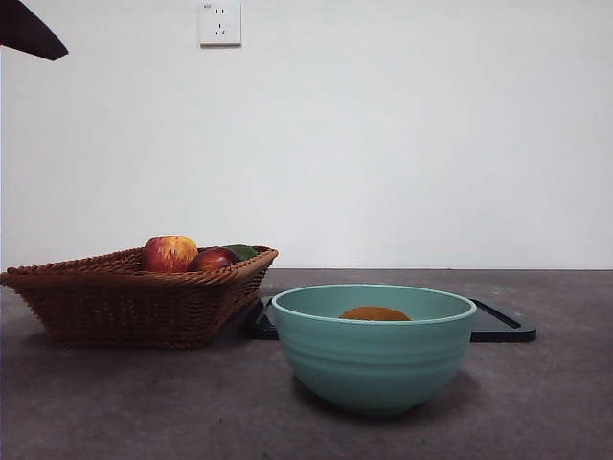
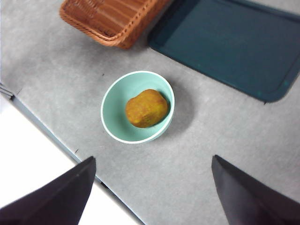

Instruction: Pick up the wifruite, put it on the bowl, pick up the plate, put it on desk

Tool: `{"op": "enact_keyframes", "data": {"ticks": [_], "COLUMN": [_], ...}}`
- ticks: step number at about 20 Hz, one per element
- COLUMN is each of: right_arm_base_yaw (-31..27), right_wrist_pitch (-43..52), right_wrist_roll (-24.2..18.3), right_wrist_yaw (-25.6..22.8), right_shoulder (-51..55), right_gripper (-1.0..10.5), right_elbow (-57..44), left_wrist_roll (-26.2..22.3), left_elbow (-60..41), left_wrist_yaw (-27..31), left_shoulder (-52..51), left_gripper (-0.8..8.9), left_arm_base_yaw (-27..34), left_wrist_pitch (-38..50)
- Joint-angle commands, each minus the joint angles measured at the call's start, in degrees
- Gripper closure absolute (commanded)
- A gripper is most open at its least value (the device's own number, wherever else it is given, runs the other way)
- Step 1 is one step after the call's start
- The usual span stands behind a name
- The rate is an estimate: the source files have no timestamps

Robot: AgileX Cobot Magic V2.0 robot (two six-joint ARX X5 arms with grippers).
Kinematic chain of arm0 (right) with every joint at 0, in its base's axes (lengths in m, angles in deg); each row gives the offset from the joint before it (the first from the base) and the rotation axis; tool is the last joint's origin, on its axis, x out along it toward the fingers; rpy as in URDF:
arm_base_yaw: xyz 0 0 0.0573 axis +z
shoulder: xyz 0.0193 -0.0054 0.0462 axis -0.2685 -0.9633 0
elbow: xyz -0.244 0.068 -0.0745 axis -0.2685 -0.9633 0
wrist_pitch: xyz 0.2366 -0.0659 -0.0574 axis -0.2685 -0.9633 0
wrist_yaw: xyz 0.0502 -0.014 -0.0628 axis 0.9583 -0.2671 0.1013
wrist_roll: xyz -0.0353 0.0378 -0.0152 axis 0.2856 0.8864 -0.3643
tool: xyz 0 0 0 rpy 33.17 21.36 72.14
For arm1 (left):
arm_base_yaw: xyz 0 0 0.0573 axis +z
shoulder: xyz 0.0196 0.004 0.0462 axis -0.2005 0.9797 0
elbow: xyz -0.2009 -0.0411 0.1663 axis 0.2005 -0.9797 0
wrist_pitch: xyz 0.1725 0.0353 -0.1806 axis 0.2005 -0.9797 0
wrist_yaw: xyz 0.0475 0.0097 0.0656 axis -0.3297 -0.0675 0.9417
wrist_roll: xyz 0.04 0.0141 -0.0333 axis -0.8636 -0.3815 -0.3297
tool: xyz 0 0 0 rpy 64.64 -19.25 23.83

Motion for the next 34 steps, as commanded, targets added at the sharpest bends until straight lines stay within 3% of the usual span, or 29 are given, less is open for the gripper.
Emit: {"op": "enact_keyframes", "data": {"ticks": [1,6,9,15,20,22,26,34], "right_arm_base_yaw": [0.46,4.92,10.95,19.65,21.64,21.81,22.56,22.67], "right_wrist_pitch": [2.97,19.15,23.89,32.04,34.8,35.56,37.62,37.7], "right_wrist_roll": [5.57,19.61,22.64,24.7,25.05,25.16,25.14,24.74], "right_wrist_yaw": [0.09,-0.85,-8.44,-18.14,-21.05,-21.03,-20.92,-20.74], "right_shoulder": [-0.42,-4.81,-11.63,-26.29,-33.16,-34.84,-35.8,-34.18], "right_gripper": [5.5,5.9,6.1,7.1,7.5,8.5,9.3,9.4], "right_elbow": [-3.08,-12.2,-12.79,-12.79,-12.79,-12.79,-12.79,-10.34], "left_wrist_roll": [-1.01,-1.01,-1.03,-1.03,-1.03,-1.05,-1.05,-1.05], "left_elbow": [0.33,0.33,0.33,0.33,0.33,0.33,0.33,0.33], "left_wrist_yaw": [-0.22,-0.22,-0.22,-0.22,-0.22,-0.22,-0.22,-0.22], "left_shoulder": [0.37,0.37,0.37,0.37,0.37,0.37,0.37,0.37], "left_gripper": [5.01,5.01,5.01,5.01,5.01,5.01,5.01,5.01], "left_arm_base_yaw": [-0.28,-0.28,-0.28,-0.28,-0.28,-0.28,-0.28,-0.26], "left_wrist_pitch": [0.7,0.94,0.96,0.94,0.94,0.9,0.92,0.94]}}
